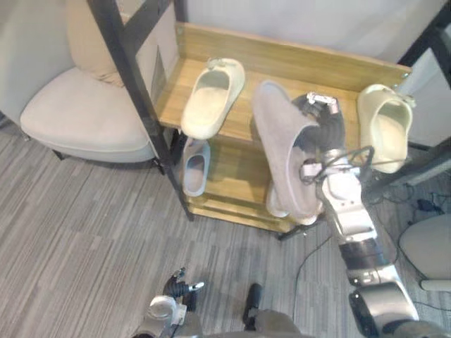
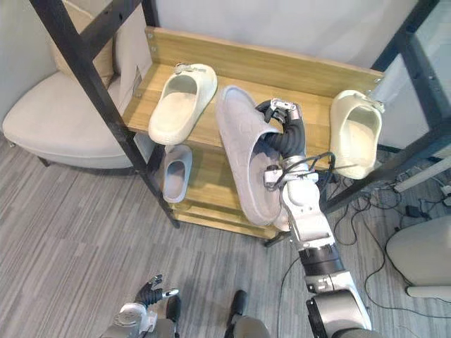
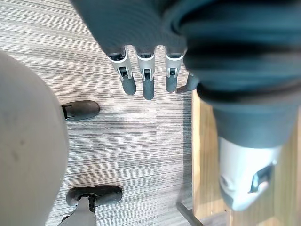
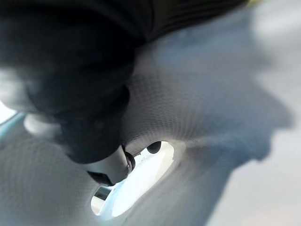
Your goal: Organize the slippers on the shoe rack
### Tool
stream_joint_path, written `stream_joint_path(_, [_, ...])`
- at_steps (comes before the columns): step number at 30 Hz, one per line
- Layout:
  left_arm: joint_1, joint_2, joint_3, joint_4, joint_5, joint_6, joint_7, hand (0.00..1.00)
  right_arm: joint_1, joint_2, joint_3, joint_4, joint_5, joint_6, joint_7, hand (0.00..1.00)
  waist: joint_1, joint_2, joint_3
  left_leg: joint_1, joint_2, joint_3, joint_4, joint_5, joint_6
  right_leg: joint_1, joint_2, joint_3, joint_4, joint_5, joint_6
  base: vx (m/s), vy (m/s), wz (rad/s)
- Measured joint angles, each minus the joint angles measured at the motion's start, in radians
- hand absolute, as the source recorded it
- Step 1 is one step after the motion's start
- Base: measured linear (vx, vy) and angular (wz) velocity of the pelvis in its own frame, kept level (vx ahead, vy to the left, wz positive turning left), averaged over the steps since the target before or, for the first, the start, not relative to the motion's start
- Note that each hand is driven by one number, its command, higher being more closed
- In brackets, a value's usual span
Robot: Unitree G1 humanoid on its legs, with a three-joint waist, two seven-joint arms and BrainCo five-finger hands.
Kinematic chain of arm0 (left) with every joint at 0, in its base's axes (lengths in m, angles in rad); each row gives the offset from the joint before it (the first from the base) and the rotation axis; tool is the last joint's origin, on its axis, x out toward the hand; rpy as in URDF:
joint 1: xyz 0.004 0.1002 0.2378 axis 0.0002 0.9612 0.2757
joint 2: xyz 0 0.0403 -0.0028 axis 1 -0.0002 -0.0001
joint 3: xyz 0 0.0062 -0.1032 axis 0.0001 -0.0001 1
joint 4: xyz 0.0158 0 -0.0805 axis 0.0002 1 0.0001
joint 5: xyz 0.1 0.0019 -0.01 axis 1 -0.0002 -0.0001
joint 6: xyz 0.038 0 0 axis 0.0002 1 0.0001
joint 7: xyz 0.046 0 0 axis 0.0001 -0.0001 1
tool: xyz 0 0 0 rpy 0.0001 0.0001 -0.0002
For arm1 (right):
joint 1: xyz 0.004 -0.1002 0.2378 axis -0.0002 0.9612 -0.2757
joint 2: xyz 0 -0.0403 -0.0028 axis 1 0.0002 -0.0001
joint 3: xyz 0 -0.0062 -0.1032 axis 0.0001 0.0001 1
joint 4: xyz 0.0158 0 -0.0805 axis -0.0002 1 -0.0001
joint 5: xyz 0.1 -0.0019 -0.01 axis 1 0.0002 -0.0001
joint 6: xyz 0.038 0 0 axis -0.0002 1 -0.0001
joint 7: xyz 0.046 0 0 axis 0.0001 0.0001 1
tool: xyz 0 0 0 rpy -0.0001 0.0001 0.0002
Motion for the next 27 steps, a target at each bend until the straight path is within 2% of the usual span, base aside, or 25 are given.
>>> stream_joint_path(5, [0.003, -0.004, -0.001, 0.021, 0.011, 0.001, -0.001, 0.00, 0.124, 0.023, 0.044, -0.091, -0.032, -0.015, 0.011, 1.00, -0.010, 0.003, -0.023, 0.008, 0.003, 0.023, 0.026, -0.024, 0.001, 0.015, 0.002, 0.020, 0.000, -0.001, 0.001, -0.02, 0.015, -0.13])
stream_joint_path(12, [-0.002, -0.008, -0.030, 0.061, 0.029, 0.000, -0.012, 0.00, 0.272, 0.028, 0.226, -0.099, -0.111, -0.022, 0.082, 1.00, -0.012, 0.030, -0.043, 0.013, 0.012, 0.040, 0.035, -0.030, -0.002, 0.005, 0.007, 0.036, 0.026, -0.011, 0.001, 0.00, 0.002, -0.06])
stream_joint_path(14, [-0.008, -0.006, -0.044, 0.063, 0.028, -0.001, -0.013, 0.00, 0.274, 0.029, 0.259, -0.096, -0.122, -0.022, 0.096, 1.00, -0.010, 0.038, -0.036, -0.019, 0.015, 0.047, 0.099, -0.061, -0.001, -0.047, -0.006, 0.049, 0.125, -0.057, 0.000, -0.02, 0.019, -0.12])
stream_joint_path(16, [-0.026, -0.004, -0.053, 0.072, 0.028, -0.002, -0.012, 0.00, 0.273, 0.032, 0.285, -0.084, -0.150, -0.023, 0.100, 1.00, -0.010, 0.040, -0.020, -0.094, 0.012, 0.046, 0.244, -0.122, 0.001, -0.126, -0.037, 0.058, 0.287, -0.132, -0.002, -0.03, 0.016, 0.04])
stream_joint_path(18, [-0.065, -0.001, -0.058, 0.071, 0.025, -0.005, -0.009, 0.00, 0.251, 0.033, 0.309, -0.029, -0.174, -0.022, 0.100, 1.00, -0.010, 0.048, 0.026, -0.236, 0.015, 0.044, 0.478, -0.216, 0.004, -0.243, -0.078, 0.061, 0.499, -0.225, -0.002, -0.15, 0.010, 0.20])
stream_joint_path(22, [-0.124, 0.006, -0.062, 0.059, 0.020, -0.016, -0.009, 0.00, 0.196, 0.028, 0.321, 0.039, -0.194, -0.006, 0.098, 1.00, -0.006, 0.061, 0.100, -0.369, 0.029, 0.033, 0.665, -0.301, 0.015, -0.359, -0.108, 0.057, 0.668, -0.305, 0.003, -0.18, -0.026, 0.17])
stream_joint_path(23, [-0.137, 0.007, -0.062, 0.044, 0.009, -0.018, -0.008, 0.00, 0.167, 0.025, 0.319, 0.060, -0.218, 0.001, 0.096, 1.00, -0.006, 0.064, 0.121, -0.425, 0.032, 0.026, 0.730, -0.329, 0.009, -0.410, -0.121, 0.056, 0.731, -0.329, 0.001, -0.15, -0.019, 0.12])
stream_joint_path(27, [-0.168, 0.014, -0.049, 0.020, -0.008, -0.024, 0.003, 0.00, 0.107, 0.014, 0.290, 0.073, -0.228, 0.016, 0.076, 1.00, -0.007, 0.069, 0.156, -0.533, 0.038, 0.018, 0.870, -0.370, 0.018, -0.512, -0.161, 0.052, 0.876, -0.385, -0.007, -0.08, -0.013, 0.14])
